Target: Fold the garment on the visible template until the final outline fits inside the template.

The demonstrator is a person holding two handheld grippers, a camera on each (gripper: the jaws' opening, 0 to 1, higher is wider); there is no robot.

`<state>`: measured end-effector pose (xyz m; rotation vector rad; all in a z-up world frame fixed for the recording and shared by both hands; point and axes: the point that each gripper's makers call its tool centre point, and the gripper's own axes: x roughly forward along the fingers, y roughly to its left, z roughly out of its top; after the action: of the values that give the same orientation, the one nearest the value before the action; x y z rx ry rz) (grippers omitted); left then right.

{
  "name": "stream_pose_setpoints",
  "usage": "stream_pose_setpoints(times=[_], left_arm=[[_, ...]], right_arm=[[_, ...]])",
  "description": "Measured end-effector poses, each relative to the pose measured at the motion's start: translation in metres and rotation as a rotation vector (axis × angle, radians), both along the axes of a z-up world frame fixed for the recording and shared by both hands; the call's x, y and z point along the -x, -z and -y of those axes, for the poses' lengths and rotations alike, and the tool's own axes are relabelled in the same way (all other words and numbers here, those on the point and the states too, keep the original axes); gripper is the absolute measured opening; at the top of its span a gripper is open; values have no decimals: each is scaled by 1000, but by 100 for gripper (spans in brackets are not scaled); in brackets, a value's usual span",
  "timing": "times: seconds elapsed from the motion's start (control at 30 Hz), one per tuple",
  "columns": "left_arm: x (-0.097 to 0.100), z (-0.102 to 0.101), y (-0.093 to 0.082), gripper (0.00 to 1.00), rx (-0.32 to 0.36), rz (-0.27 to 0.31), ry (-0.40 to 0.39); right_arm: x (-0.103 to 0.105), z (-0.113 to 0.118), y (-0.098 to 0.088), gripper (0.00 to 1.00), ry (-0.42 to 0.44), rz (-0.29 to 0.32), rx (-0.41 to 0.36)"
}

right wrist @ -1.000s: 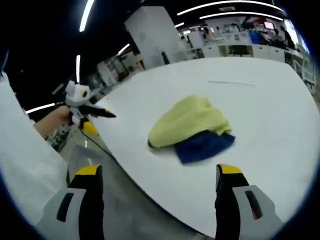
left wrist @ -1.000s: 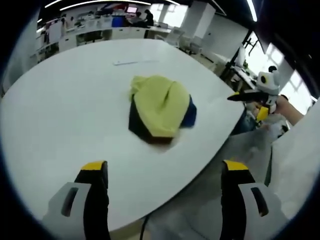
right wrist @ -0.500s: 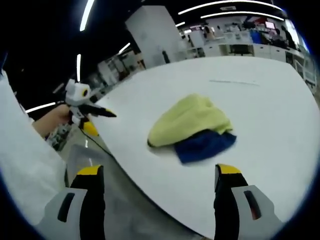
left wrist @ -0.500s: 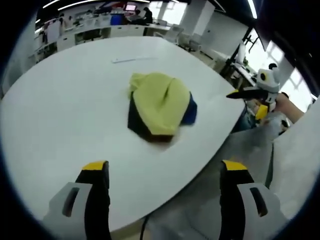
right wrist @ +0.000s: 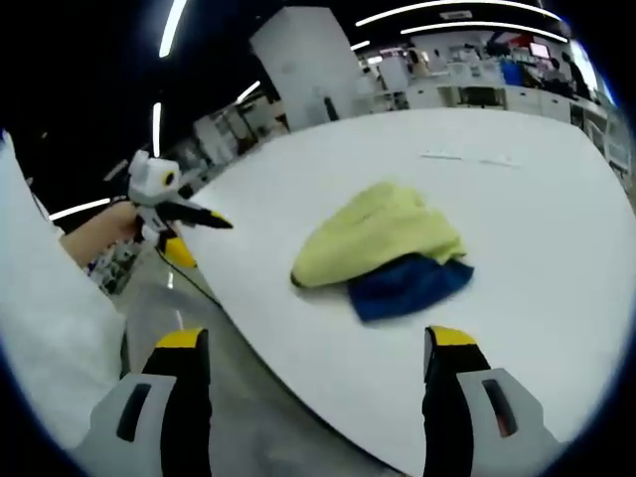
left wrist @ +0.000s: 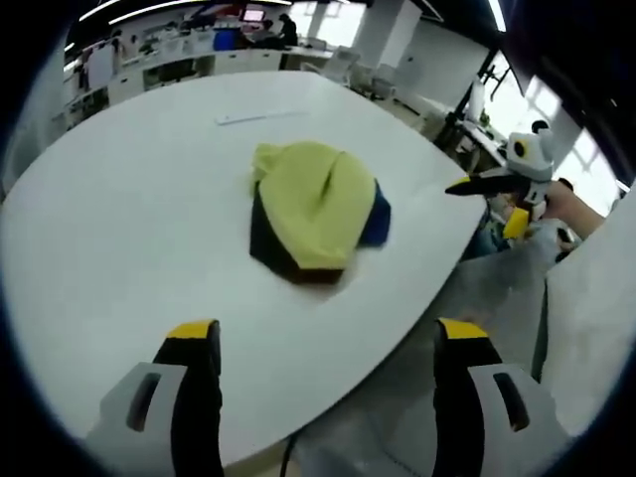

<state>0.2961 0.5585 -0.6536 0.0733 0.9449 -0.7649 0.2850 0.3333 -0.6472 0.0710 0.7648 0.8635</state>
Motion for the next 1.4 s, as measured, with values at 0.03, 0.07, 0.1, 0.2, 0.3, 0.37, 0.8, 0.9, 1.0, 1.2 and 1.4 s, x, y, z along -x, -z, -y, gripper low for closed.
stream_pose_setpoints(times=[0.03,0.07,0.1,0.2,0.3,0.37,0.8,0.9,1.0,1.2,1.4], left_arm=[[0,0,0,84,0,-1,0],[0,0,0,83,1,-1,0],[-1,0,1,83,3,-1,0],[-2,0,1,81,2,3,3],[-2,1,3,80,1,2,10],[-3,1,4,79,-4,1,14],[-6,3,14,76,-35,-6,39],[-7,3,17,75,-46,-6,50],[-9,5,18,75,-45,-5,57],[-14,5,20,72,-53,-2,62],[-16,4,24,71,-56,-6,66]], right_arm=[[0,0,2,88,-5,0,9],[0,0,3,88,-9,-1,13],[0,0,3,88,-10,-1,14],[-1,-1,3,88,-8,-5,2],[-1,-2,4,87,-9,-6,3],[-1,-2,4,87,-10,-8,4],[-1,-2,7,85,-2,-17,-3],[-2,-3,8,84,-4,-14,0],[-2,-5,9,83,-6,-14,-1],[-4,-7,10,83,-11,-16,1],[-5,-8,11,82,-10,-21,-2]])
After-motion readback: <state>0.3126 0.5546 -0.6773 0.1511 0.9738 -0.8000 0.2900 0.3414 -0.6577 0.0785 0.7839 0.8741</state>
